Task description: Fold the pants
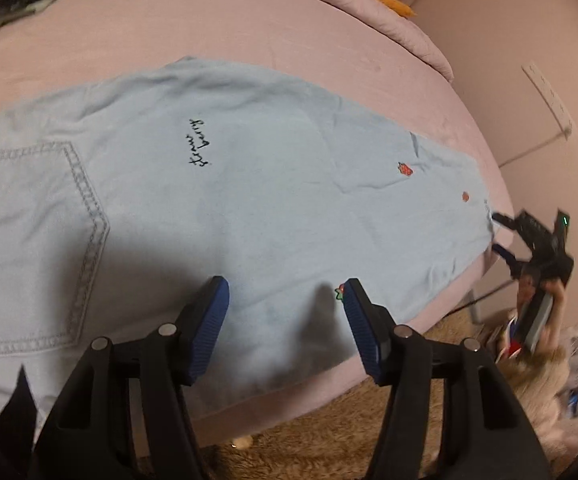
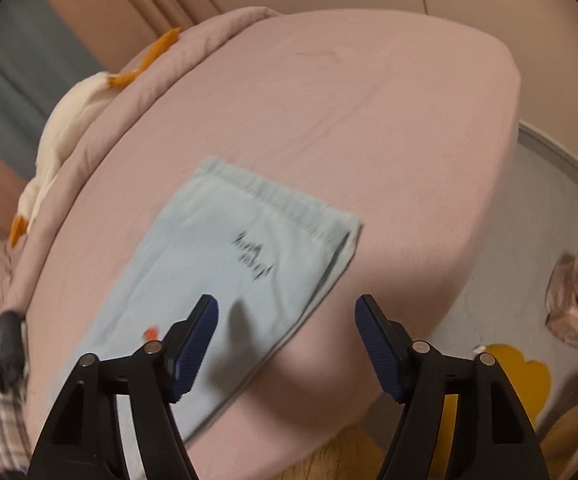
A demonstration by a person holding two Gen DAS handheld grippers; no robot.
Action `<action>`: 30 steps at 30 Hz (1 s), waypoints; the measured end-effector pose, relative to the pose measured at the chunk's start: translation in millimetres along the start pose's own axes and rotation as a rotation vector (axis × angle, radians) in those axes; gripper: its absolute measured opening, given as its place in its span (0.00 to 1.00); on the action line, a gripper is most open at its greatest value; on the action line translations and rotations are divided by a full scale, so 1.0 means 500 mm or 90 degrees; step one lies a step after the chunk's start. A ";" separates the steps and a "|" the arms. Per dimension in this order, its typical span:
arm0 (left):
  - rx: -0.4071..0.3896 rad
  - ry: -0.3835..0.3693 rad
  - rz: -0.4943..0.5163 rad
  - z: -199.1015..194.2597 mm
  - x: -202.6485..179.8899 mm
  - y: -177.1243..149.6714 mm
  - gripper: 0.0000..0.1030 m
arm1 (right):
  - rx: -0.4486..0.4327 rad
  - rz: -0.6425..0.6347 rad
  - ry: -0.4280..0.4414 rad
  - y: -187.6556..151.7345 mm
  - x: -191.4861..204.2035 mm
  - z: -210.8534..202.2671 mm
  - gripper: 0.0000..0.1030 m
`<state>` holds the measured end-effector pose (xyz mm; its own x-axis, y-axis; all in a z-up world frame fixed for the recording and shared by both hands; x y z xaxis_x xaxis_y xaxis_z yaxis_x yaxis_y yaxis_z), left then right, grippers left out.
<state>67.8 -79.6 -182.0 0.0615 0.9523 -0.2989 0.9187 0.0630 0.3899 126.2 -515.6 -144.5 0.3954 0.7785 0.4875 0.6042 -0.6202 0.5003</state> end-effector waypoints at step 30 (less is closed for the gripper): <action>-0.051 -0.061 -0.135 -0.082 0.102 0.026 0.69 | 0.283 -0.579 0.298 -0.511 0.608 0.021 0.13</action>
Point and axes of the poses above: each gripper's, at about its wrist camera, not at the fingertips, and z roughly the way its jaws point, x to its left, y to its top, the point moved 4 cm from there along z, roughly the way its jaws point, and after that the axes turned 9 degrees about y, right-handed, at the moved point
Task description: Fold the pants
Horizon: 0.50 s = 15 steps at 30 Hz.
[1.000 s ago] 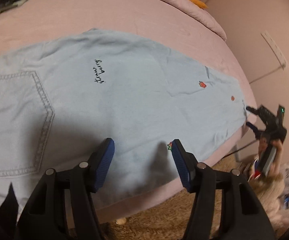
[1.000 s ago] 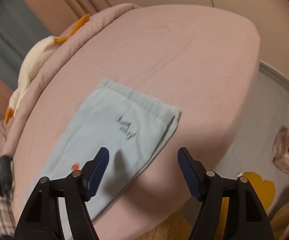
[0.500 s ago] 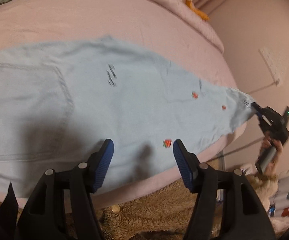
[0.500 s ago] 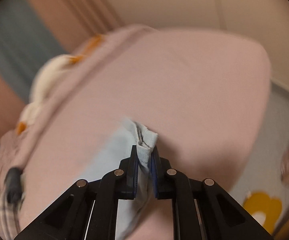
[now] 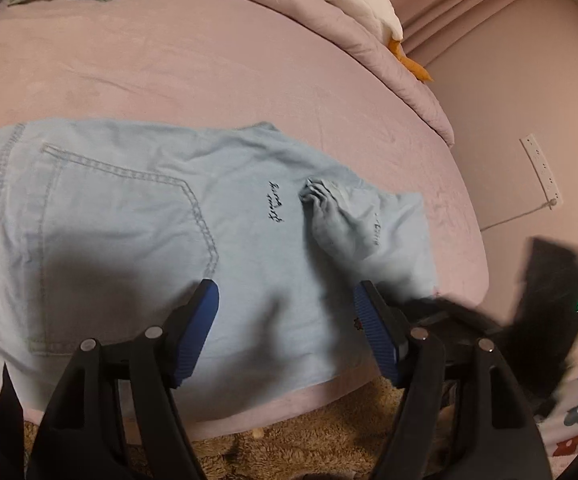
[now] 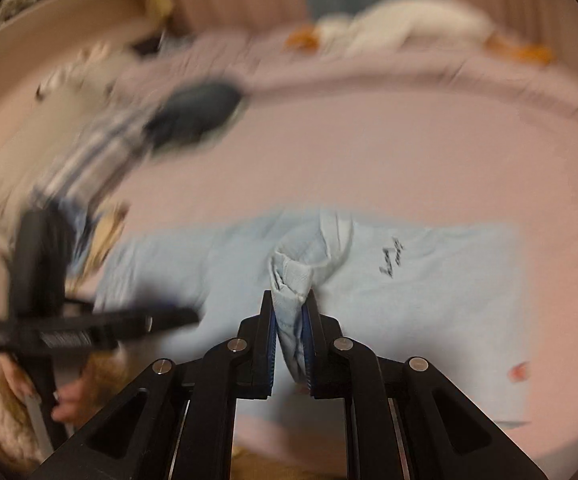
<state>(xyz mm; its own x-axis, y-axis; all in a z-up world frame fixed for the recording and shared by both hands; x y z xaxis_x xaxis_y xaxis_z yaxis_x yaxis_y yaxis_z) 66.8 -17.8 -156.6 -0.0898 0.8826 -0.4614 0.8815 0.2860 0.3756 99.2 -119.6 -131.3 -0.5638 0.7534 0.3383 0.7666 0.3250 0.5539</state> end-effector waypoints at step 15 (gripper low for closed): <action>0.119 -0.066 0.055 0.130 -0.119 0.021 0.73 | -0.122 0.190 -0.086 -0.080 -0.174 -0.186 0.56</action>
Point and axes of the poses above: each gripper's, at about its wrist camera, not at the fingertips, and z roughly the way its jaws point, x to its left, y to its top, the point moved 4 cm from there along z, roughly the way its jaws point, and after that the axes turned 9 degrees about y, right-handed, at the moved point
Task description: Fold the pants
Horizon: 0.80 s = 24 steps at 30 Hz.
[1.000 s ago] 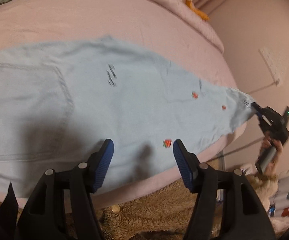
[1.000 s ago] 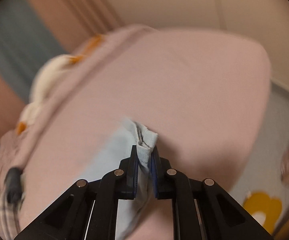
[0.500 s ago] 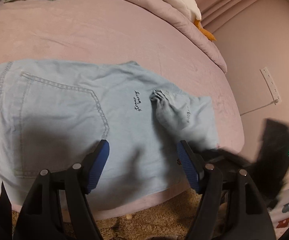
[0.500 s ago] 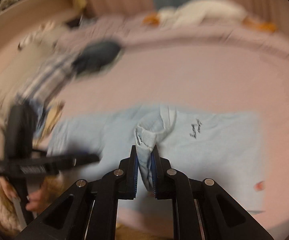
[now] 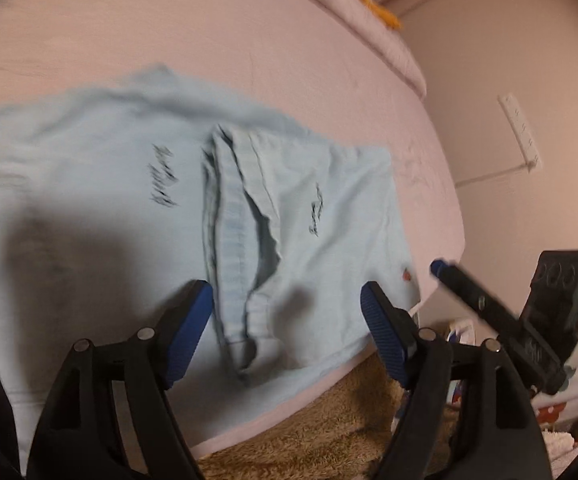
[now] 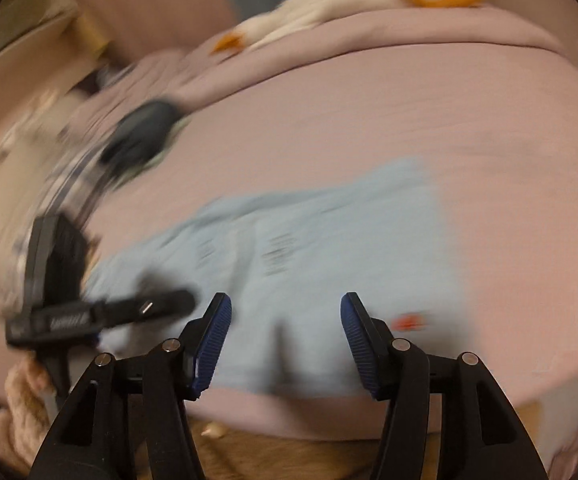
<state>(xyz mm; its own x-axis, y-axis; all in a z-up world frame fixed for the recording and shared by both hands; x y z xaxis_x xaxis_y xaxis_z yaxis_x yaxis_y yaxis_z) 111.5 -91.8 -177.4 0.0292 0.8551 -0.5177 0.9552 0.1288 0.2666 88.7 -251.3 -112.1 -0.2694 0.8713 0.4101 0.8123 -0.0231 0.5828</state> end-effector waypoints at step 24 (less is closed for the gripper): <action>-0.056 0.141 0.043 -0.033 0.051 -0.037 0.17 | 0.063 0.073 -0.138 -0.038 -0.099 0.062 0.37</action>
Point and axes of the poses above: each gripper's, at about its wrist camera, not at the fingertips, and z roughly the way its jaws point, x to its left, y to its top, the point moved 4 cm from there along z, roughly the way its jaws point, and after that the axes turned 9 degrees about y, right-handed, at the moved point
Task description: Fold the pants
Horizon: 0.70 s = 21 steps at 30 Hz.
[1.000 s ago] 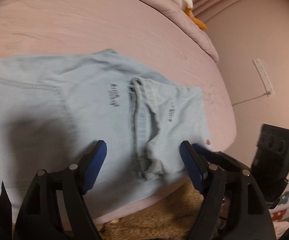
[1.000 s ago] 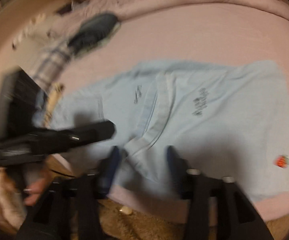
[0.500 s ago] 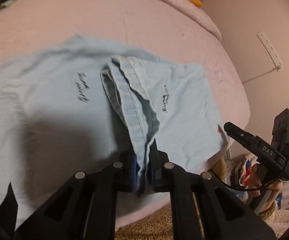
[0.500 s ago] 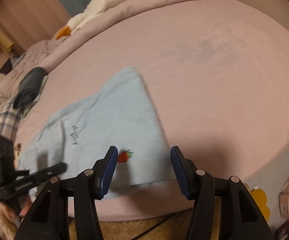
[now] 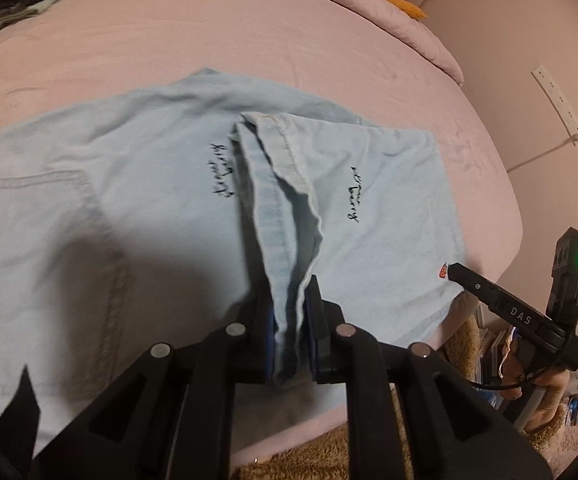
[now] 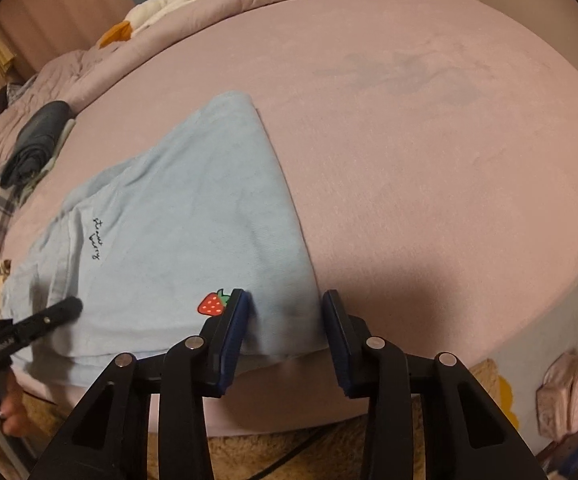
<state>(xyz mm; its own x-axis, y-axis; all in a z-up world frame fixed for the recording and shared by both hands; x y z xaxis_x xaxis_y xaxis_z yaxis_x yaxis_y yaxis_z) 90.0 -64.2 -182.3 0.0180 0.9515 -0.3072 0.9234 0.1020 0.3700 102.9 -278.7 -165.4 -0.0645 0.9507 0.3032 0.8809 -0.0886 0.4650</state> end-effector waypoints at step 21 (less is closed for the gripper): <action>-0.106 0.149 -0.352 -0.255 0.407 -0.136 0.86 | 0.029 -0.102 -0.034 -0.008 0.128 0.009 0.54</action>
<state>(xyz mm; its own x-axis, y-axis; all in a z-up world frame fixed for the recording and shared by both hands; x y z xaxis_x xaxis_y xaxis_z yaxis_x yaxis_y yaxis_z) -18.2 159.6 -158.5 -0.5479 0.7815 -0.2985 0.6996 0.6237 0.3486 97.5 -216.2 -151.6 -0.1811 0.9662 0.1833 0.8818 0.0770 0.4654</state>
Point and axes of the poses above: each gripper's, at about its wrist camera, not at the fingertips, and z roughly the way its jaws point, x to its left, y to its top, the point moved 4 cm from there along z, roughly the way its jaws point, and after that the axes turned 9 degrees about y, right-handed, at the moved point
